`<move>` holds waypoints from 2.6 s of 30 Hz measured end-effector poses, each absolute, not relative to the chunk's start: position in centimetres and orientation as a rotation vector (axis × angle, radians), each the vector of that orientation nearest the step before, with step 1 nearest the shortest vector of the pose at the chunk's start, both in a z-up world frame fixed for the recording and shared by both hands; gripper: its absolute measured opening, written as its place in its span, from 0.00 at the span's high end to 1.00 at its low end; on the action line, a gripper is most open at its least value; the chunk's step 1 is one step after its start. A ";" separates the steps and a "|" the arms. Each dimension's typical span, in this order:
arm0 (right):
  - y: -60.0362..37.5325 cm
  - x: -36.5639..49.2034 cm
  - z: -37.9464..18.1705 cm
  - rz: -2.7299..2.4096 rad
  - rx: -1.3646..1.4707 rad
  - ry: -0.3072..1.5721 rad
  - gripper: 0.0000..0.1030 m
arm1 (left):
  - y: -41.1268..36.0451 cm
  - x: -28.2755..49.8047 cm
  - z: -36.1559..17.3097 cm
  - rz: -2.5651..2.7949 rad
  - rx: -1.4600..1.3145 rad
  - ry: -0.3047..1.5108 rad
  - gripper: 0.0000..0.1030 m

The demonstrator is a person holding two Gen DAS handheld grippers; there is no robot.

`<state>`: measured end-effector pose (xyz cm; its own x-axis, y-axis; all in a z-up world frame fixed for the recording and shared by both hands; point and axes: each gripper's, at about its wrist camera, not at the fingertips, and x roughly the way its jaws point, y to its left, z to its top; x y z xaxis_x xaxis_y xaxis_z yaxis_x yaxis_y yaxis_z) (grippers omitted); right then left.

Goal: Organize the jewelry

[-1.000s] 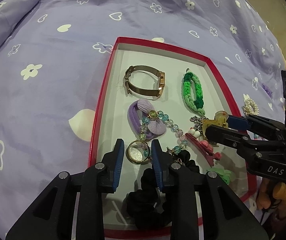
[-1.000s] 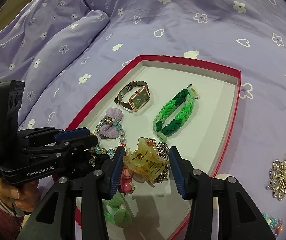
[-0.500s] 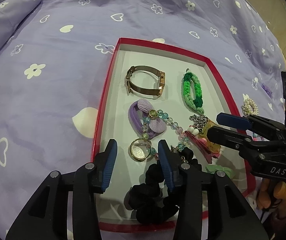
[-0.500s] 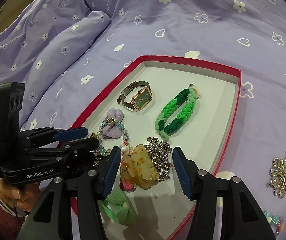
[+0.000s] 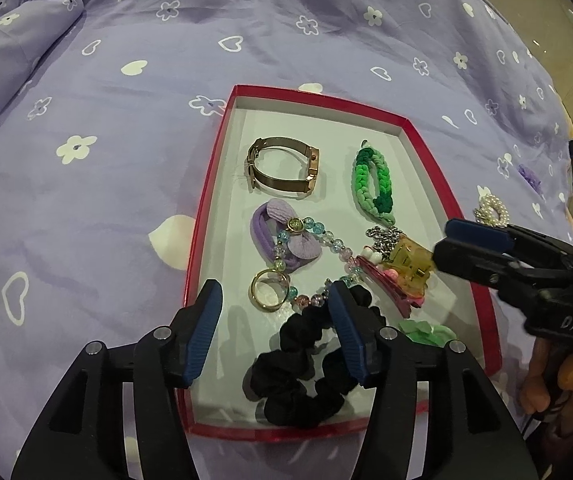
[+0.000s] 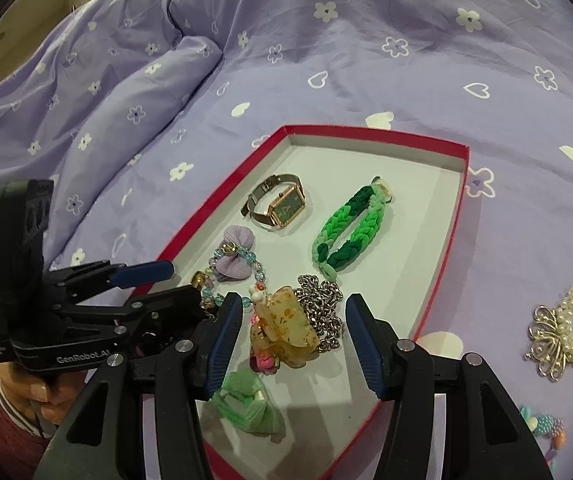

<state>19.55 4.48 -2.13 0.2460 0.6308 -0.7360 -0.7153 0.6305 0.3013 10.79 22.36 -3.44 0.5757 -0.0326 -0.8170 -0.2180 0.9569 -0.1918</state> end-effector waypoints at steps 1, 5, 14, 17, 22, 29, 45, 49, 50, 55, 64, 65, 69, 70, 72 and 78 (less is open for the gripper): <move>4.2 19.4 -1.9 0.921 -0.091 0.945 0.42 | 22.4 10.6 -3.2 0.112 -0.287 0.950 0.46; 2.4 18.8 -0.7 0.924 -0.014 0.924 0.36 | 22.4 9.1 -2.2 0.125 -0.314 0.917 0.39; -2.9 16.2 1.4 0.942 0.235 0.847 0.14 | 22.1 4.5 -0.1 0.129 -0.453 0.818 0.13; -4.5 14.9 1.8 0.949 0.304 0.817 0.12 | 21.9 3.1 0.4 0.130 -0.490 0.793 0.11; -7.4 12.2 1.6 0.933 0.400 0.781 0.08 | 21.1 0.9 0.7 0.154 -0.495 0.780 0.07; -9.4 9.2 1.2 0.869 0.400 0.733 0.05 | 19.4 -1.6 0.0 0.186 -0.463 0.793 0.05; -6.2 4.9 5.9 0.747 -0.006 0.583 0.03 | 17.3 -3.7 3.0 0.332 -0.203 0.743 0.01; -5.3 5.1 7.7 0.765 -0.039 0.537 0.00 | 16.9 -3.3 4.4 0.379 -0.147 0.688 0.00; -5.0 5.2 7.6 0.766 -0.042 0.530 0.00 | 16.8 -3.1 4.4 0.394 -0.138 0.683 0.00; -4.0 5.7 5.0 0.752 -0.029 0.571 0.00 | 16.6 -3.2 3.4 0.442 -0.131 0.649 0.00; -3.5 5.4 0.7 0.745 -0.045 0.615 0.00 | 15.6 -3.6 0.3 0.470 -0.120 0.681 0.00; -3.5 5.4 0.5 0.744 -0.046 0.621 0.00 | 15.6 -3.6 0.1 0.467 -0.124 0.686 0.00; -3.5 5.6 -0.2 0.743 -0.050 0.645 0.00 | 15.6 -3.7 0.0 0.463 -0.132 0.690 0.00; -3.4 5.6 -0.3 0.743 -0.050 0.651 0.00 | 15.6 -3.8 0.0 0.464 -0.130 0.688 0.00; -3.4 5.5 -0.3 0.747 -0.050 0.657 0.00 | 15.5 -3.9 0.1 0.462 -0.128 0.689 0.00; -3.4 5.1 -0.2 0.752 -0.061 0.657 0.00 | 15.2 -4.3 0.2 0.465 -0.124 0.695 0.00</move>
